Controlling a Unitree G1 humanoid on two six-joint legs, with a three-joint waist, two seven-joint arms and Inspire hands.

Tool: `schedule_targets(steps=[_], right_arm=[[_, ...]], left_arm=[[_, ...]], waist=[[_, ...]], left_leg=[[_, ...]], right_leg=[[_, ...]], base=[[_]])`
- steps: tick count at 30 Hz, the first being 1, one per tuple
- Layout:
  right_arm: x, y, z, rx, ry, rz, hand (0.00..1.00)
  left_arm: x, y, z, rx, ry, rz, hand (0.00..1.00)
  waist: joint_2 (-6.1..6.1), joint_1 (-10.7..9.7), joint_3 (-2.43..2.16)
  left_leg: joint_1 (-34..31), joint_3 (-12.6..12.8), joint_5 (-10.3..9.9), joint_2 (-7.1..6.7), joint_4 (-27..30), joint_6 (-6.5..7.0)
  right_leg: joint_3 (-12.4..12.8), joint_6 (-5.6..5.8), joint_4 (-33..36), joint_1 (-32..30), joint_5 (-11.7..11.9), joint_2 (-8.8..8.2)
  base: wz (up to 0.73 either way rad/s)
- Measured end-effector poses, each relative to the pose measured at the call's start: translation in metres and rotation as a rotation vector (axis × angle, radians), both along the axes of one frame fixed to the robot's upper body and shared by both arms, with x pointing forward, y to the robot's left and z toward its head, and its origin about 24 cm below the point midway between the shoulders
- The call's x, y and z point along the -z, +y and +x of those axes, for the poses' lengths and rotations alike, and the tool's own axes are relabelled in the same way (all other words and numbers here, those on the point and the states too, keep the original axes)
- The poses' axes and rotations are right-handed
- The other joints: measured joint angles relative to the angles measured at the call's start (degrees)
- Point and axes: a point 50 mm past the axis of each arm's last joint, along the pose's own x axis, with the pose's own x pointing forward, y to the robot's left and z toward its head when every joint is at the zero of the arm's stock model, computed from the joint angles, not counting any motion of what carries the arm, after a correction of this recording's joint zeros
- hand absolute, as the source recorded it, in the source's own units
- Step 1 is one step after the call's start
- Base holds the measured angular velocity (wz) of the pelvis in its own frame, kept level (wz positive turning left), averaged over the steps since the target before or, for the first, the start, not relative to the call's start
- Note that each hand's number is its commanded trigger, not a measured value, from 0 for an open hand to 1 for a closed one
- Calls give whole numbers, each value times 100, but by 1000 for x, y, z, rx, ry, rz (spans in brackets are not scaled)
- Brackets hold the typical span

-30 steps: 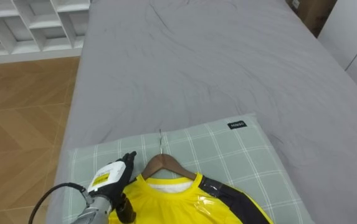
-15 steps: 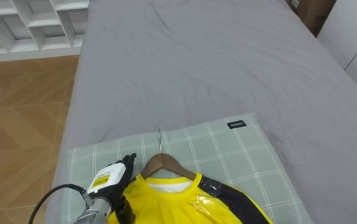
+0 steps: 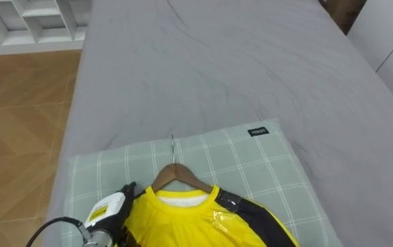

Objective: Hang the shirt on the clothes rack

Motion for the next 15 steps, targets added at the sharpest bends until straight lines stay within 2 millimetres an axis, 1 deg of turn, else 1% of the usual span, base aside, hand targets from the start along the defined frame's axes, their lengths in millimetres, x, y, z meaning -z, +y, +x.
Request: schedule_targets(steps=[2, 8, 12, 14, 15], right_arm=[[0, 0, 1, 1, -5, -5, 0], [-3, 3, 10, -7, -25, 1, 0], [-3, 5, 11, -13, -27, 5, 0], [-3, 7, 10, -28, -22, 2, 0], [-3, 7, 10, -29, -22, 2, 0]], left_arm=[[0, 0, 0, -11, -3, -21, 0], [-1, -1, 1, -16, -6, -37, 0], [-1, -1, 1, -20, 1, -53, 0], [-1, -1, 1, -23, 4, -61, 16], [-1, -1, 1, -24, 5, -63, 27]], waist=[[-25, 2, -3], [-40, 1, -3], [-44, 6, -1], [-47, 5, 1], [-48, 5, 1]], left_leg=[[-5, 0, 0, -1, 0, 0], [-37, 14, 0, -5, 54, 0], [-41, 14, 0, 1, 71, 0], [-41, 18, 0, 3, 81, 0], [-41, 19, 0, 3, 86, 0]], right_leg=[[4, 0, 13, -11, 0, -3], [0, -4, 61, -44, 3, -8], [0, -14, 70, -44, 11, -4], [0, -16, 86, -47, 13, -5], [0, -16, 93, -49, 13, -5]], base=[[0], [0], [0], [0], [0]])
